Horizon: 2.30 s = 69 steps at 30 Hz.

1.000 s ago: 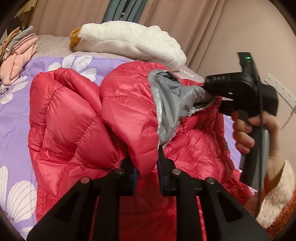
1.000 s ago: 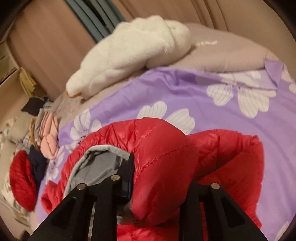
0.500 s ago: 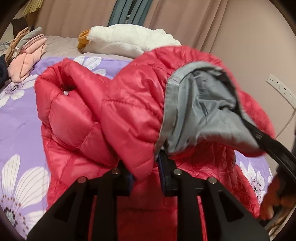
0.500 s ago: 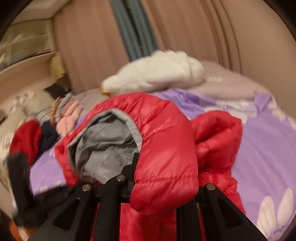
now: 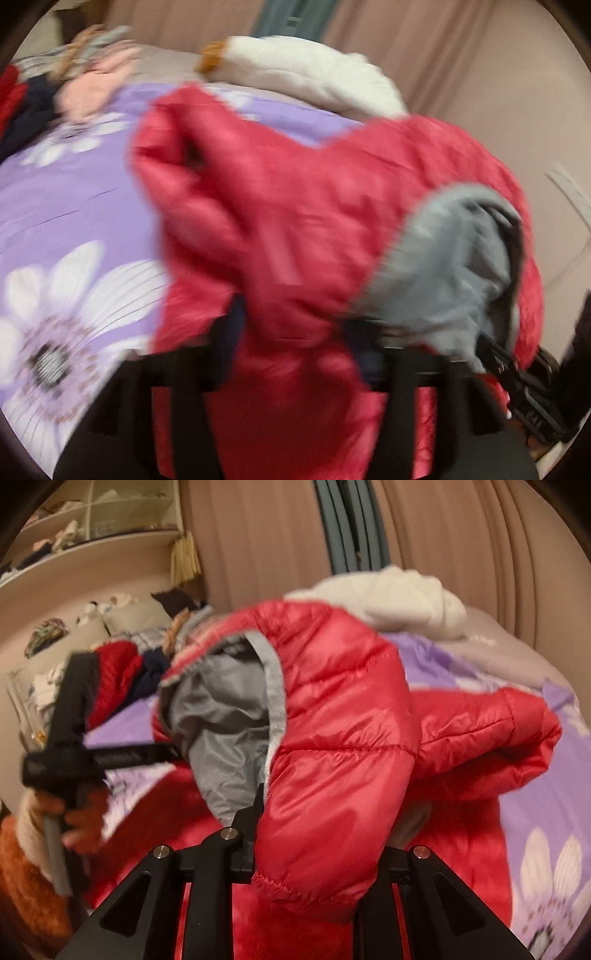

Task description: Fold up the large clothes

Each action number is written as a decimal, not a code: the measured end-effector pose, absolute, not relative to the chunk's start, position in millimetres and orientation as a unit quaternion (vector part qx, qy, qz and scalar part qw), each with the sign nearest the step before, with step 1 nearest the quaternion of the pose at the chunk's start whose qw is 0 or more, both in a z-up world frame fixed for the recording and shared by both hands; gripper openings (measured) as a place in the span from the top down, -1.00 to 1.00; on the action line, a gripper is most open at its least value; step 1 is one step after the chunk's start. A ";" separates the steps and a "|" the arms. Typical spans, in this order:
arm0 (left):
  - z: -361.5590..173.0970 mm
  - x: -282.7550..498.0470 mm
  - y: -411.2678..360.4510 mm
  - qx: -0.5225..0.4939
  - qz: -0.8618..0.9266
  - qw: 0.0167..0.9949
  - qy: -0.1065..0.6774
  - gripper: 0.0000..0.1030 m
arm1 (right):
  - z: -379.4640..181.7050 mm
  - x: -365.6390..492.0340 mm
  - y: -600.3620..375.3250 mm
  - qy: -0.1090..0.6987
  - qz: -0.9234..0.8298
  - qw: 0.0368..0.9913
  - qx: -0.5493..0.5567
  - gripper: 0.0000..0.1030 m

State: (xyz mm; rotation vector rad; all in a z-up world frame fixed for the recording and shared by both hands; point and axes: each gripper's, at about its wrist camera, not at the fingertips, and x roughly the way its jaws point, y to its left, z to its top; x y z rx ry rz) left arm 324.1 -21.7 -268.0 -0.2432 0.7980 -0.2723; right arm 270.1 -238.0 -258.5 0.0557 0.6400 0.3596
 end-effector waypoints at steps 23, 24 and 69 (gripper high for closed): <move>-237.9 268.2 34.6 -0.162 -0.104 0.916 0.351 -0.38 | -257.5 223.2 -263.4 0.340 0.125 0.925 0.112 -0.06; -237.5 265.2 35.7 -0.158 -0.100 0.919 0.348 -0.38 | -257.0 221.3 -260.6 0.342 0.127 0.924 0.110 -0.06; -195.6 284.8 48.2 -0.119 -0.069 0.944 0.299 -0.44 | -217.1 250.2 -259.5 0.351 0.291 0.866 0.205 -0.04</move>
